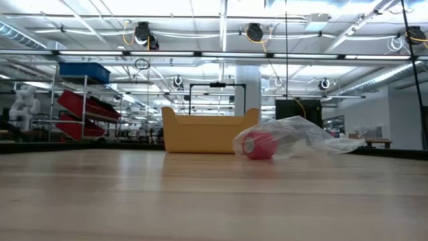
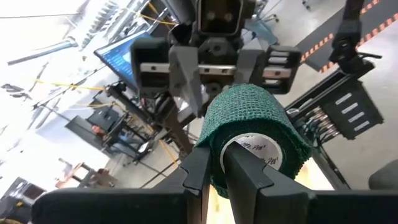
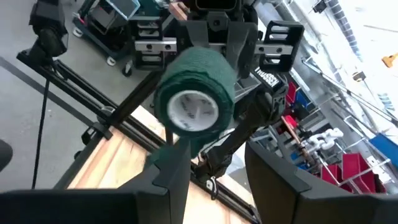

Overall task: Roll bandage
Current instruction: Roll the green bandage

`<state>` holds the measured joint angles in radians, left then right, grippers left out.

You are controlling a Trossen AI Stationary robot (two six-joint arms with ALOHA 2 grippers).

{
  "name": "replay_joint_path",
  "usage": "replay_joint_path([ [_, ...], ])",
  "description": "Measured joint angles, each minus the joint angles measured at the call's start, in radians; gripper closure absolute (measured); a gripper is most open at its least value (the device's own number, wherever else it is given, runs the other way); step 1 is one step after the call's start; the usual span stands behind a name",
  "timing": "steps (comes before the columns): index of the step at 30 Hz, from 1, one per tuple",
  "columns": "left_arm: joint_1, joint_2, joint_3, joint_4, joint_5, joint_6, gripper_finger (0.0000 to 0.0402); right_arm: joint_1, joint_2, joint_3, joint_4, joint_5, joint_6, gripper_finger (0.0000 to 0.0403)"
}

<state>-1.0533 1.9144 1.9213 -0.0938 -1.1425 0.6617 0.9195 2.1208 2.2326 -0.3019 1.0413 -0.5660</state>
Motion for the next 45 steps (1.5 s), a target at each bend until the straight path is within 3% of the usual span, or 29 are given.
replay_joint_path([
  [5, 0.022, 0.000, 0.000, -0.001, 0.076, -0.022, 0.0355, -0.008, 0.000, 0.000, -0.008, 0.000, -0.002, 0.0264],
  [17, 0.025, 0.000, 0.000, 0.002, 0.078, -0.028, 0.0355, -0.010, 0.000, 0.000, -0.002, -0.002, 0.003, 0.0264],
  [45, 0.028, 0.000, 0.000, 0.018, 0.098, -0.031, 0.0355, -0.010, 0.001, 0.000, 0.047, -0.132, 0.048, 0.0264],
])
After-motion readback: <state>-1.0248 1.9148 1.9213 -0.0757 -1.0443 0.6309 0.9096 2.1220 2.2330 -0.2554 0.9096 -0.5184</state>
